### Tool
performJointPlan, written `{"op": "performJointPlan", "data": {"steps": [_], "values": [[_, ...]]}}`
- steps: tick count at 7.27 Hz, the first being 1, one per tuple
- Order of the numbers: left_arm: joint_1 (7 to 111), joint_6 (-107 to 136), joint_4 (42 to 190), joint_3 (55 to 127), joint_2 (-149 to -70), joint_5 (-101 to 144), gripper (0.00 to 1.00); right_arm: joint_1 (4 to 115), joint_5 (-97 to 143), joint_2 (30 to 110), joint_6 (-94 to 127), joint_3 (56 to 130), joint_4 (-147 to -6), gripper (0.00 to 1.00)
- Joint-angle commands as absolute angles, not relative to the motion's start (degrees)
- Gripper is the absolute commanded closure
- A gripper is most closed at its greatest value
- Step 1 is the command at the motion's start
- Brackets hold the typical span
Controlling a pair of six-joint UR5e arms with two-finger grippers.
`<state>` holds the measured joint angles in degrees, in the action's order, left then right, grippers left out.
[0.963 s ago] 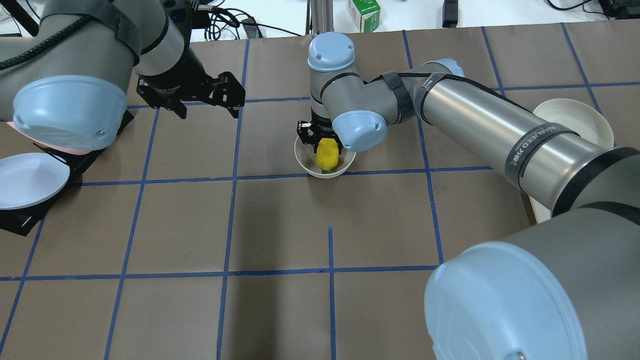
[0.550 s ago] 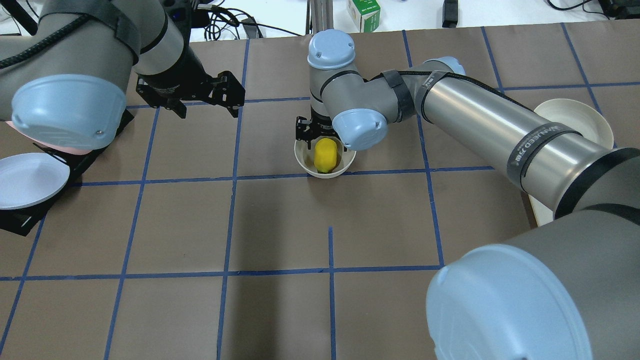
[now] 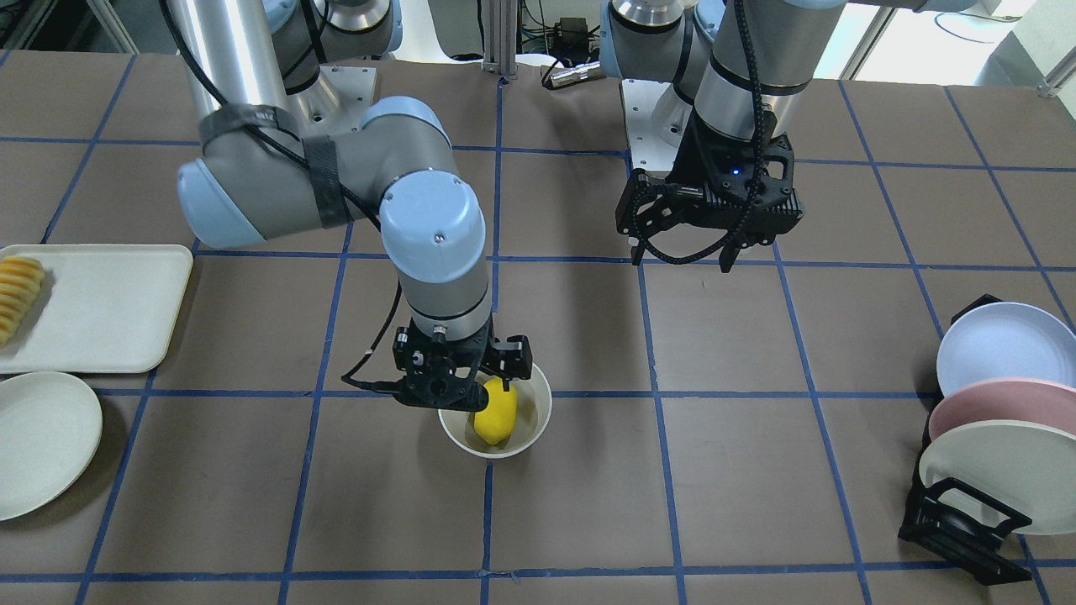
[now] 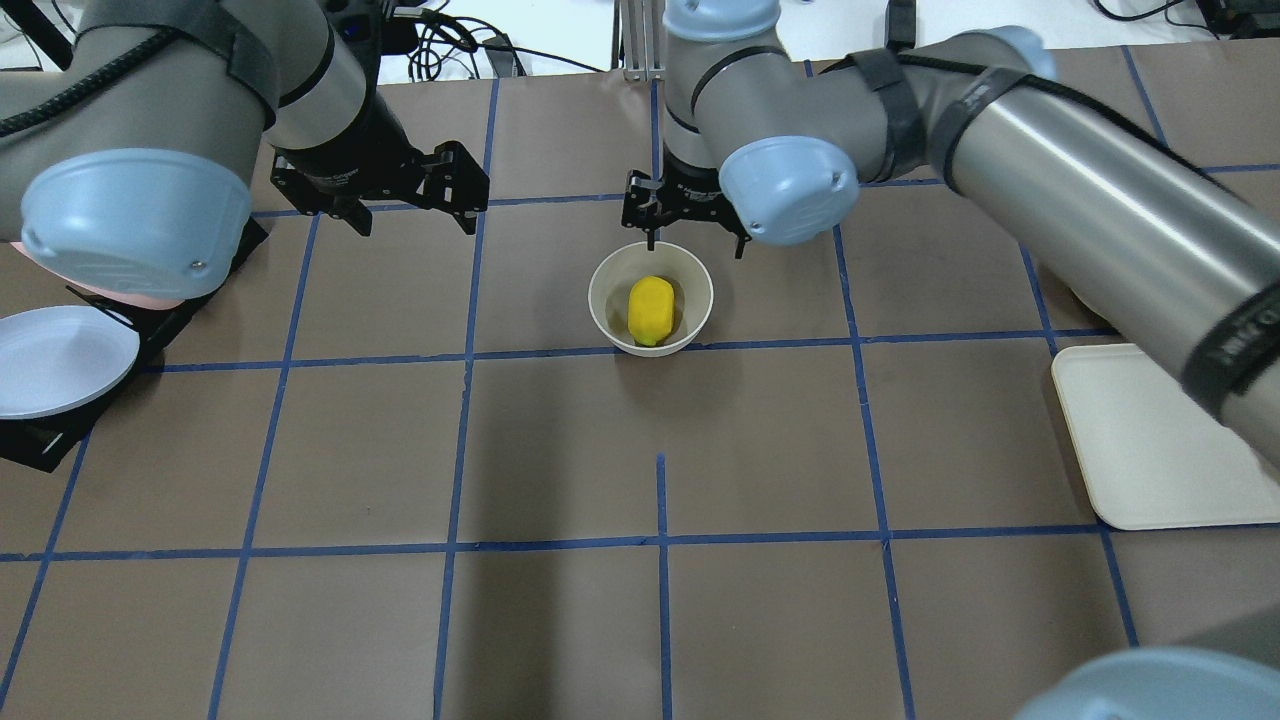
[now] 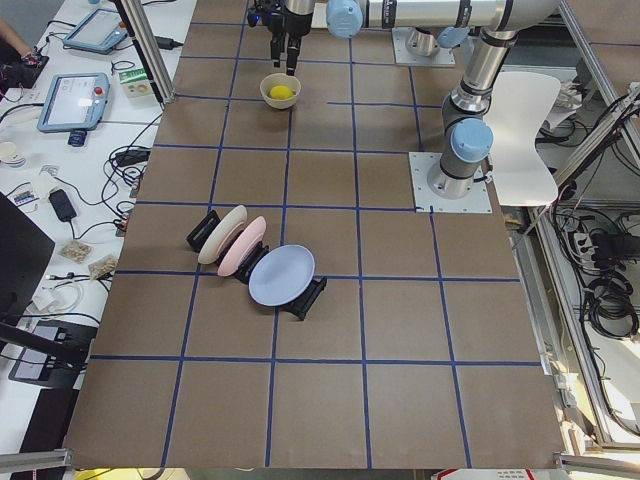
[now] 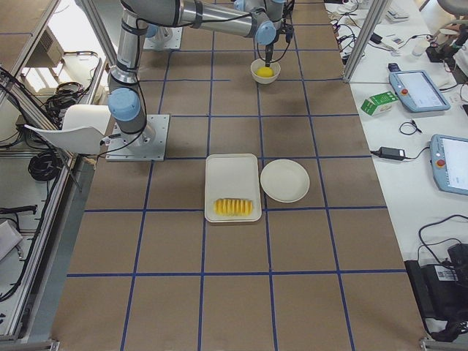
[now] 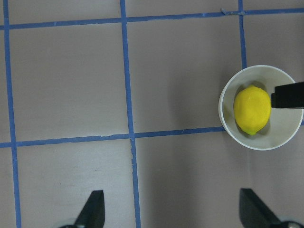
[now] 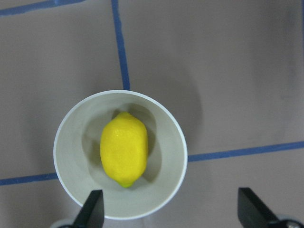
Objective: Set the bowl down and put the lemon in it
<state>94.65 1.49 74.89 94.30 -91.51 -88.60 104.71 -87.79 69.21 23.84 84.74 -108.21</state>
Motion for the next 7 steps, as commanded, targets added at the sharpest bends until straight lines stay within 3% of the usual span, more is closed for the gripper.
{"op": "performJointPlan", "data": {"steps": [1,4,7], "values": [[94.57,1.49,74.62,94.31,-91.49,-88.59,0.0,96.98,-87.8,77.66,18.41,85.34,-98.31,0.0],[94.57,1.49,74.71,94.31,-91.49,-88.59,0.0,91.77,-88.15,84.88,12.49,85.95,-88.53,0.0],[93.6,1.49,74.79,94.39,-91.32,-88.59,0.0,90.01,-91.5,87.01,8.62,86.48,-85.1,0.0]]}}
